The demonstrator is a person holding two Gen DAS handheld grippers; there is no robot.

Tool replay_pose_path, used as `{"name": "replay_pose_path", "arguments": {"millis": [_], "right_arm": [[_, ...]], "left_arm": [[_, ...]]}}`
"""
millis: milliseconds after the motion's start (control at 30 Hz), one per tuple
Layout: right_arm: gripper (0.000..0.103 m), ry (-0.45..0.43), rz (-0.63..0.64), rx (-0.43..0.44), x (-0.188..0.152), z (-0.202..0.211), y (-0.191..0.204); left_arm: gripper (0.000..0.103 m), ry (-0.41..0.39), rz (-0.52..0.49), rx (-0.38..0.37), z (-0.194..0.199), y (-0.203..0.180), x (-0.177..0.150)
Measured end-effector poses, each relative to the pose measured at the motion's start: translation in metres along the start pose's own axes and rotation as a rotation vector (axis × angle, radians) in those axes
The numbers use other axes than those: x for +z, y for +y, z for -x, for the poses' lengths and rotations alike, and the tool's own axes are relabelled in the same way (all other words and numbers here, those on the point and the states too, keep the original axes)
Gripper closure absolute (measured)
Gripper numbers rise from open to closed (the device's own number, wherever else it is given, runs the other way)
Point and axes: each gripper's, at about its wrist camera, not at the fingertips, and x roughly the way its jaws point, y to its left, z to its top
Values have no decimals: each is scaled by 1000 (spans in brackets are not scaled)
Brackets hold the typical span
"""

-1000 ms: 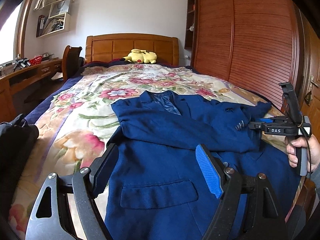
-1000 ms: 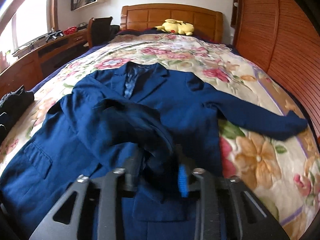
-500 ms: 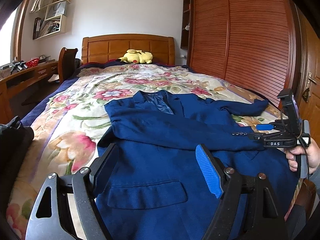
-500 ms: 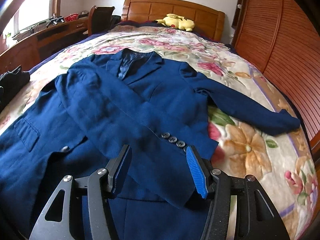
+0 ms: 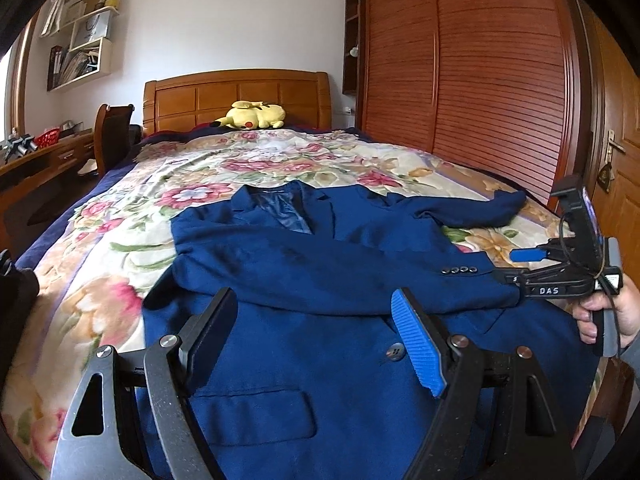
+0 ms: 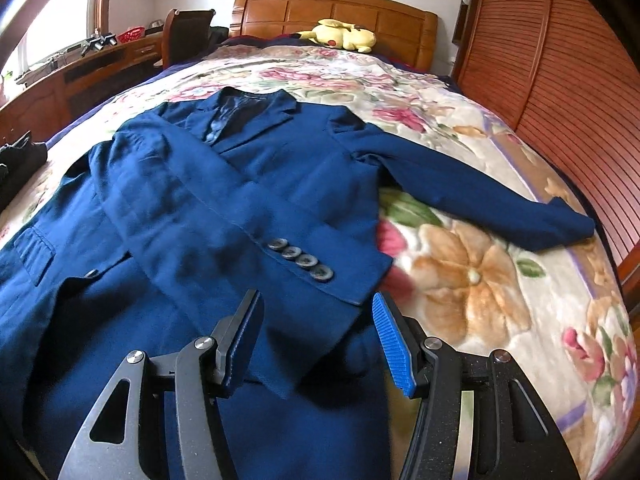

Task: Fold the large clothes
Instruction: 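Open the right tool and move it to the sleeve cuff, then grasp the blazer sleeve cuff with the right tool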

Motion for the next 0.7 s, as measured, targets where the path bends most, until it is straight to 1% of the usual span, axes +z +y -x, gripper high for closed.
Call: {"name": "replay_pose_path", "arguments": {"millis": [167,400,567,700], "right_arm": [[44,-5,-8,-24,-3,0,-26],[44,-7,-49,-75,3,-3,-80],[44,-10,-92,-142,13,-14,-123],[44,-10,-122,-199,22,-29,-156]], "left_arm": [[23,0,-9,-17,-10,-12,3],[23,-1,-37,-18,-19,-24,7],[23,-41,-27,-25,-18,-26,11],[23,-38,-17,-15,-22,-25,13]]}}
